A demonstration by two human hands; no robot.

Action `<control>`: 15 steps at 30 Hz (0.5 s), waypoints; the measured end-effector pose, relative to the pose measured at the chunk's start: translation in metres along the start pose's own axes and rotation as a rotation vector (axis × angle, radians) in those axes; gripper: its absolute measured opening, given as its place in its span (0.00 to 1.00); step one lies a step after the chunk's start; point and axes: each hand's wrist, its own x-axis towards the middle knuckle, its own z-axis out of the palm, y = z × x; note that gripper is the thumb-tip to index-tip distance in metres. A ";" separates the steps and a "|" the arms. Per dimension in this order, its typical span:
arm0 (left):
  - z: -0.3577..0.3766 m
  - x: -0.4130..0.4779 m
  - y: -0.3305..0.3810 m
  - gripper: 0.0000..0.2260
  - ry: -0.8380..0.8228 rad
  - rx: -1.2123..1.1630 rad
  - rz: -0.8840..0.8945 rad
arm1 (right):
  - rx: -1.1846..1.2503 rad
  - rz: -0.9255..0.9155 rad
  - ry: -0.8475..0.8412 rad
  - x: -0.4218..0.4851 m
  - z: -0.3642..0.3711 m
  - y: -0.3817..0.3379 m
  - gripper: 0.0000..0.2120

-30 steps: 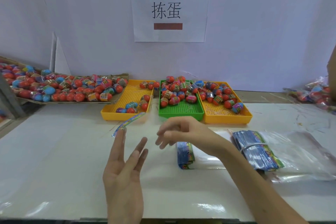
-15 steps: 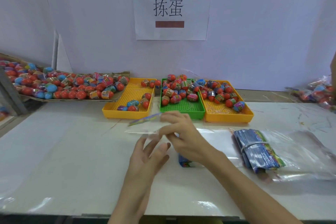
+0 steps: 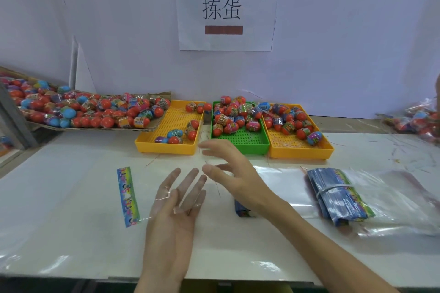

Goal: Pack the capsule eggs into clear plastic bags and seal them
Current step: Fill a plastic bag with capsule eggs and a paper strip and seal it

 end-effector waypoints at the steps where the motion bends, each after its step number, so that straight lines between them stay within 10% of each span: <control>1: 0.001 -0.001 0.001 0.15 -0.007 -0.002 0.001 | 0.043 0.060 0.001 0.001 -0.002 0.001 0.22; 15: -0.003 -0.001 0.002 0.17 -0.101 -0.049 0.004 | 0.413 0.399 -0.185 0.010 -0.022 0.006 0.28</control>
